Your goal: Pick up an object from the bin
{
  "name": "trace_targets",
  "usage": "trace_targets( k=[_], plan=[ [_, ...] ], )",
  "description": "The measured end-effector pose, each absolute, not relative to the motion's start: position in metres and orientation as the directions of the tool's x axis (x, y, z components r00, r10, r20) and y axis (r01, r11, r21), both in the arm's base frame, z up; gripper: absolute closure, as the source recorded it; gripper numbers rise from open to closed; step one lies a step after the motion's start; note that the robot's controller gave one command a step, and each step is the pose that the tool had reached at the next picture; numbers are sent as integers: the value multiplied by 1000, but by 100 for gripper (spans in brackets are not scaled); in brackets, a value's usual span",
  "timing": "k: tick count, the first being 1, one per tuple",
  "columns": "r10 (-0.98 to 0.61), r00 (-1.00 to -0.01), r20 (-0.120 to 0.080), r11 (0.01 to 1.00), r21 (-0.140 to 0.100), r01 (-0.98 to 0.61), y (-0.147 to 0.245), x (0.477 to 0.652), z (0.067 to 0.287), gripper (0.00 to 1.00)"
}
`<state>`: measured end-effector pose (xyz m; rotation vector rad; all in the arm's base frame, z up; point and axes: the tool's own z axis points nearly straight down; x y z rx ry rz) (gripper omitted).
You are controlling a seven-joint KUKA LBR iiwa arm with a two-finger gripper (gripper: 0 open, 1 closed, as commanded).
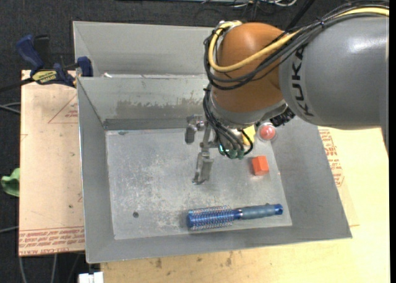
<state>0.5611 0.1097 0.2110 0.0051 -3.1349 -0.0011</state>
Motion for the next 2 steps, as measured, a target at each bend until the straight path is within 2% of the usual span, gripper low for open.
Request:
trace_targets(
  k=[1,2],
  plan=[
    [-87,-996,8,996,-2,-87,50,519,150,0],
    [-287,-958,-11,958,0,-287,60,484,80,0]
  ],
)
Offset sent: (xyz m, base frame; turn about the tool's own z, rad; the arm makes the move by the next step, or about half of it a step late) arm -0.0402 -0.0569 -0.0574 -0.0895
